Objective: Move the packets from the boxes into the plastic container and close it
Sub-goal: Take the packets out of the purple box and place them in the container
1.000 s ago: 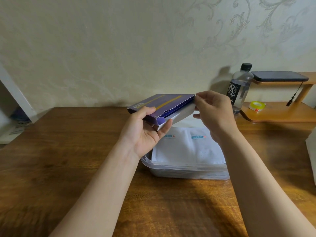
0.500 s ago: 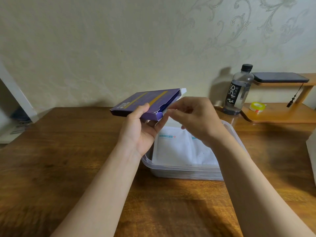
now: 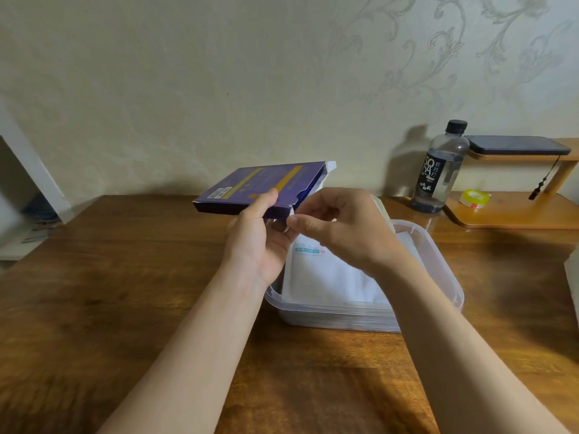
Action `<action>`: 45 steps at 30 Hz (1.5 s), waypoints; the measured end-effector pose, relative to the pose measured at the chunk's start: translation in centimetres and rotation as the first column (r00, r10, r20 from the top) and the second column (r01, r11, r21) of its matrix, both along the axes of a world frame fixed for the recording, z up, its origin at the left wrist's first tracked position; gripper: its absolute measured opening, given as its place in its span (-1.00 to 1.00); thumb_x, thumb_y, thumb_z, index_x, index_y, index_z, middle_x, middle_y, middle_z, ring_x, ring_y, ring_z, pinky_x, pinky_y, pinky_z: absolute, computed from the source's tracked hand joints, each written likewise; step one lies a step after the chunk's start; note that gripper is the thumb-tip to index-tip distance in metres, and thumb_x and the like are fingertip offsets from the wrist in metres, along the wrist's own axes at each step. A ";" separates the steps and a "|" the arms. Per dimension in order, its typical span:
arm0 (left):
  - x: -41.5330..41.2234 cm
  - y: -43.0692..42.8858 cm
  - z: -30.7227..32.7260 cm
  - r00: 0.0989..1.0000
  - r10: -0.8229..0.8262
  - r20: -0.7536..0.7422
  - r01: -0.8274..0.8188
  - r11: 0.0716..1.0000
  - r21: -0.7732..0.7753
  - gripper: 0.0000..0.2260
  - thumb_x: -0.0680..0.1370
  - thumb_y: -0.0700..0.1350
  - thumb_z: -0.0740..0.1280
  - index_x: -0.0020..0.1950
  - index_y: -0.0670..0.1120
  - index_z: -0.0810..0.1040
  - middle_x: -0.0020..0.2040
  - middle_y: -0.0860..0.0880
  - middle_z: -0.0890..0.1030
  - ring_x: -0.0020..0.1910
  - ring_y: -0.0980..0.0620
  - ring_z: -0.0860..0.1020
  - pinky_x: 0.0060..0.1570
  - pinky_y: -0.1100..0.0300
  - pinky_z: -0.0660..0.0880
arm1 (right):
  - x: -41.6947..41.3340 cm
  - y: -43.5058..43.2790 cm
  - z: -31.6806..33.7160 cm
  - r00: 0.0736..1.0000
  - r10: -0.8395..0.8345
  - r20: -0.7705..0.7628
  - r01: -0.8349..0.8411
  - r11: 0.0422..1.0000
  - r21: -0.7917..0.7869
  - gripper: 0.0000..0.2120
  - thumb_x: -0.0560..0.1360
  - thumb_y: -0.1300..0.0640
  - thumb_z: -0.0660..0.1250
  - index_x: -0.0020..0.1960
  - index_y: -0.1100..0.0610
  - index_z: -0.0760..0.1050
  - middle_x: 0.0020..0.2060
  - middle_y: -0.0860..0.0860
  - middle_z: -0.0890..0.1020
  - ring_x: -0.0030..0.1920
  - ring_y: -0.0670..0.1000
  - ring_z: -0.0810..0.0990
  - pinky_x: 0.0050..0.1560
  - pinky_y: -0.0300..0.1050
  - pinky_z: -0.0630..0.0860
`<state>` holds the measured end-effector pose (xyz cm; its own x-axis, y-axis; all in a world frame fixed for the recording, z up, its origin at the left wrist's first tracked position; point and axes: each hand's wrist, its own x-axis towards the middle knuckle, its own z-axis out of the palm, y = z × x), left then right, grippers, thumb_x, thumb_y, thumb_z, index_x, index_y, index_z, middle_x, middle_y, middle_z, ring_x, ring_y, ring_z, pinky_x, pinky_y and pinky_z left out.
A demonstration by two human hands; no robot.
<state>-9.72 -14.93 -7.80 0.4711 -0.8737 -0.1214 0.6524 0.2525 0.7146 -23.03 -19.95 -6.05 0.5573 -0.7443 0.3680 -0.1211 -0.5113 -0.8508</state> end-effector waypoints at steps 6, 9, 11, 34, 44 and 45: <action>-0.2 -0.3 -0.3 0.999 0.033 -0.030 -0.033 0.999 -0.016 -0.84 0.58 -0.22 0.39 0.14 -0.21 0.58 -0.05 -0.21 0.65 -0.05 -0.18 0.61 -0.04 0.00 0.63 | 1.6 0.7 -1.2 0.978 -0.208 0.007 0.207 0.970 -0.131 -0.85 0.44 0.12 0.52 -0.27 0.10 0.62 -0.49 -0.16 0.54 -0.42 -0.20 0.49 -0.35 -0.36 0.36; -0.2 -0.2 -0.2 0.998 0.005 -0.065 -0.007 0.999 -0.036 -0.89 0.59 -0.19 0.37 0.07 -0.21 0.57 -0.13 -0.19 0.65 -0.11 -0.17 0.63 -0.13 0.01 0.64 | 1.4 0.8 -0.9 0.980 -0.199 0.019 0.199 0.961 -0.191 -0.84 0.45 0.18 0.50 -0.28 0.07 0.58 -0.45 -0.18 0.52 -0.38 -0.21 0.49 -0.32 -0.37 0.36; -0.1 0.0 0.1 0.994 -0.007 -0.105 0.001 0.998 -0.055 -0.84 0.61 -0.13 0.35 0.06 -0.22 0.58 -0.17 -0.18 0.66 -0.23 -0.12 0.66 -0.29 0.05 0.66 | 1.0 0.7 -0.5 0.988 -0.154 0.012 0.153 0.964 -0.216 -0.84 0.45 0.19 0.50 -0.27 0.08 0.58 -0.39 -0.16 0.55 -0.34 -0.19 0.50 -0.30 -0.36 0.40; -1.5 0.4 -0.2 0.998 -0.060 0.012 0.061 0.994 -0.087 -0.56 0.50 -0.12 0.42 0.35 -0.22 0.53 0.11 -0.24 0.65 -0.09 -0.12 0.65 -0.03 0.02 0.59 | -0.1 0.6 2.1 0.989 -0.119 0.091 0.063 0.883 0.465 -0.69 0.56 0.25 0.33 -0.36 0.23 0.48 -0.56 0.04 0.46 -0.53 0.02 0.39 -0.44 -0.13 0.40; -3.3 0.1 -0.6 0.997 0.000 0.080 0.015 0.982 -0.187 -0.49 0.40 -0.19 0.55 0.30 -0.26 0.49 0.03 -0.21 0.63 -0.02 -0.08 0.63 -0.10 0.09 0.62 | 0.4 0.4 1.8 0.969 -0.171 0.177 0.051 0.844 0.535 -0.64 0.50 0.23 0.43 -0.43 0.16 0.40 -0.58 0.01 0.36 -0.57 -0.03 0.26 -0.50 -0.21 0.23; -3.5 0.1 -0.6 0.995 -0.001 0.104 0.021 0.981 -0.191 -0.49 0.43 -0.20 0.53 0.33 -0.26 0.49 0.02 -0.18 0.64 -0.05 -0.05 0.64 -0.12 0.10 0.61 | 0.3 0.4 1.9 0.968 -0.172 0.181 0.049 0.841 0.539 -0.63 0.50 0.22 0.44 -0.42 0.16 0.39 -0.59 0.01 0.36 -0.57 -0.03 0.26 -0.50 -0.21 0.22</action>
